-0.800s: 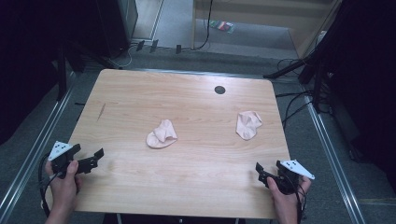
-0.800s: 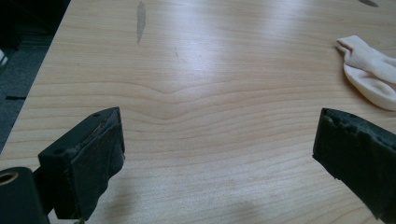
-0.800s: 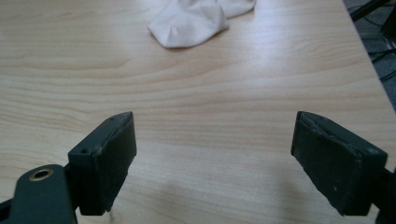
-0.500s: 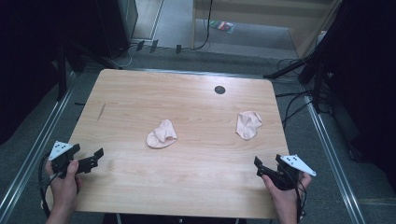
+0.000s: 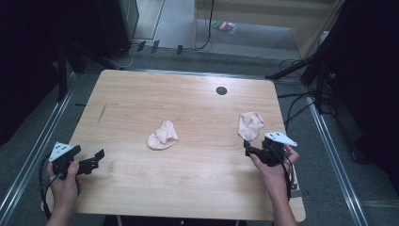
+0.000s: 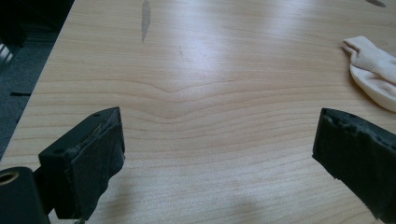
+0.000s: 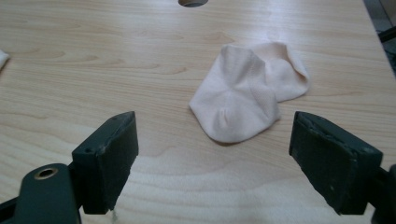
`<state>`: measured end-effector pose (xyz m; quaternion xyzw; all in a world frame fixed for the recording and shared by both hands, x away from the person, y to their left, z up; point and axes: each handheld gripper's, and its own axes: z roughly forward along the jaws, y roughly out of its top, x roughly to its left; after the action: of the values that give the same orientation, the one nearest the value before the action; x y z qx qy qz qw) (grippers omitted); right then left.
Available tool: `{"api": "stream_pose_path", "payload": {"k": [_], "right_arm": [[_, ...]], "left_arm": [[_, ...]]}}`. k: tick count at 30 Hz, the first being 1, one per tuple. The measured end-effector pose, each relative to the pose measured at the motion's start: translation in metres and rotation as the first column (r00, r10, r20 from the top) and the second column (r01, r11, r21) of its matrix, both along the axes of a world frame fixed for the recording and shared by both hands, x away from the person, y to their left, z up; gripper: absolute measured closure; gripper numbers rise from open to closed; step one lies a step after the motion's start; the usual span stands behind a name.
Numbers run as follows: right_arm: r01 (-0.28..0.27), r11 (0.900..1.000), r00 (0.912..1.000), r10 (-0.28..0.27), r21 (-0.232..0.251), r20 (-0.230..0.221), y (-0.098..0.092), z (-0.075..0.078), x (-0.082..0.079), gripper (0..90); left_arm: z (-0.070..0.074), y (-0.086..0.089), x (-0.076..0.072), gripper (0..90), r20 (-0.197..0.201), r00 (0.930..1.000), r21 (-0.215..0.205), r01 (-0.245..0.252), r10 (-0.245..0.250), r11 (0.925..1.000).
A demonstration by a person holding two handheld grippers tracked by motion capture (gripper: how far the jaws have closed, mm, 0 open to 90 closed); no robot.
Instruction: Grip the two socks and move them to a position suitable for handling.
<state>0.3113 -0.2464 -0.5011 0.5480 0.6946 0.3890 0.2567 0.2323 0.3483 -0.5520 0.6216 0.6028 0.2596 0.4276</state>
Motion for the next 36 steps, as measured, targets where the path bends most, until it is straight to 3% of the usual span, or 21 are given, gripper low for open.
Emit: {"api": "stream_pose_path", "payload": {"k": [9,13,17,27,32,36], "right_arm": [[0.025,0.999,0.9992,-0.025,-0.025,-0.032,0.005,-0.001,0.042,17.0],[0.031,0.998,0.9980,-0.034,-0.059,-0.053,0.006,-0.001,0.059,17.0],[0.045,0.998,0.9970,-0.048,-0.049,-0.060,0.003,0.000,0.074,16.2],[0.047,0.998,0.9943,-0.050,-0.030,-0.095,0.000,-0.010,0.100,14.9],[0.064,0.998,0.9955,-0.065,-0.013,-0.069,-0.005,-0.016,0.108,20.0],[0.056,0.998,0.9960,-0.057,-0.026,-0.068,-0.004,-0.021,0.114,21.4]], "left_arm": [[0.000,0.000,0.000,4.2,-0.010,0.9999,0.000,-0.005,0.005,1.0000],[0.000,0.001,0.000,4.2,-0.009,1.0000,-0.003,-0.002,0.002,1.0000],[0.000,0.001,0.001,4.2,-0.011,0.9999,-0.001,0.001,-0.001,1.0000],[0.000,0.000,0.001,5.4,-0.017,0.9998,0.005,0.003,-0.003,1.0000],[0.000,0.000,0.001,5.5,-0.017,0.9998,0.003,0.005,-0.005,1.0000],[0.000,0.001,0.001,5.5,-0.019,0.9998,0.004,0.008,-0.008,1.0000]]}}
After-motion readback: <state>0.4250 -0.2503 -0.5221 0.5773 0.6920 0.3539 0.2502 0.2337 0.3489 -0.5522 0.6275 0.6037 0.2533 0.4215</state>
